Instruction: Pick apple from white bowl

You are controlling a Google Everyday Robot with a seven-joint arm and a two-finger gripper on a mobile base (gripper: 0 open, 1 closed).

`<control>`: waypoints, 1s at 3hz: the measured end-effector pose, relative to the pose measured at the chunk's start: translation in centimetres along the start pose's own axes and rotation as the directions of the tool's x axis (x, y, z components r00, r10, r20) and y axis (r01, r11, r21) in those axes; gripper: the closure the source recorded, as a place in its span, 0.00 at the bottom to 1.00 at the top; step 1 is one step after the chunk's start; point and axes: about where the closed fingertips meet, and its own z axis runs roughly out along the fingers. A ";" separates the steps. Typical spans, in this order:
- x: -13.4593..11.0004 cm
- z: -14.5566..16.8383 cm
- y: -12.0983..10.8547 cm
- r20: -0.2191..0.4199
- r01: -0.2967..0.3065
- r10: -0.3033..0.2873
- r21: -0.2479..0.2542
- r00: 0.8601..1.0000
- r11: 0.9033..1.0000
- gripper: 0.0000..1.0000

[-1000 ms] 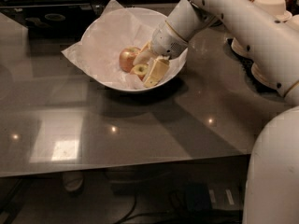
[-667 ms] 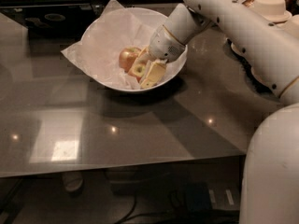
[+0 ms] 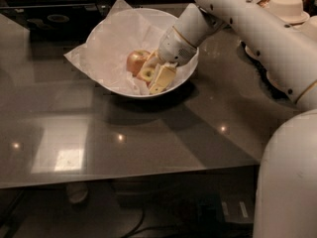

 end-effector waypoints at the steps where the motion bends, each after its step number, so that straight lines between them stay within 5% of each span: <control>1: -0.1 -0.4 0.1 0.040 0.009 -0.009 0.016 0.999 1.000 1.00; 3: -2.7 -6.6 1.7 0.221 0.076 -0.102 0.123 0.970 0.989 1.00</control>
Offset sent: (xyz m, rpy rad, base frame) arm -0.0159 -0.0341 0.0679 0.3026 -0.0746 -0.0031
